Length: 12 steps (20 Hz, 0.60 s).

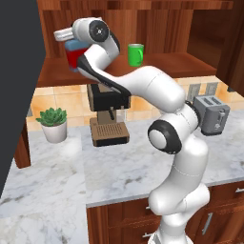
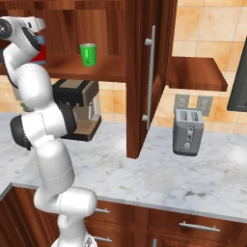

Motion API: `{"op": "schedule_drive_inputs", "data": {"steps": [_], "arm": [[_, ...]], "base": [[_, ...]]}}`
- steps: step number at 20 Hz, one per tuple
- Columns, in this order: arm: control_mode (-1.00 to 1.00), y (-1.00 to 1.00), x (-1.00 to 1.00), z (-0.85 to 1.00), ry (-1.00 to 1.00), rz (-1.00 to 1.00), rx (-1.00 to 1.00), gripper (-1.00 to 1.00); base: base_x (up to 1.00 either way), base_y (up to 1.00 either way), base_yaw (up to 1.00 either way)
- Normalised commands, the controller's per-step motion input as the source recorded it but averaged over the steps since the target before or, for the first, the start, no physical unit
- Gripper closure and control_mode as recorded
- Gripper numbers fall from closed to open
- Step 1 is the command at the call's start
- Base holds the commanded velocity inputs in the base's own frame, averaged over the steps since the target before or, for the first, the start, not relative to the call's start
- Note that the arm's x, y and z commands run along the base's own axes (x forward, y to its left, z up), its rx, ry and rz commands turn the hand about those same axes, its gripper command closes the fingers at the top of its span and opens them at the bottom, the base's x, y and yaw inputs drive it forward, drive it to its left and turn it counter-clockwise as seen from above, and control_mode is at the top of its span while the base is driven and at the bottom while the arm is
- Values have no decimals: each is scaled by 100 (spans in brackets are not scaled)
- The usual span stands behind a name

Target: Open the cabinet directly in front. Then move the liquor and the mug to the dining counter with the jar on it.

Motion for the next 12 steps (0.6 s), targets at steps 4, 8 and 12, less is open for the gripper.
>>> {"op": "schedule_drive_inputs", "data": {"steps": [4, 8, 12], "arm": [[-100, 0, 14, 0, 7, 0, 7, -100], [-100, 0, 0, 0, 4, 0, 3, 100], [-100, 0, 0, 0, 1, 0, 0, 100]], "base": [[0, 0, 0], [0, 0, 0], [0, 0, 0]]}}
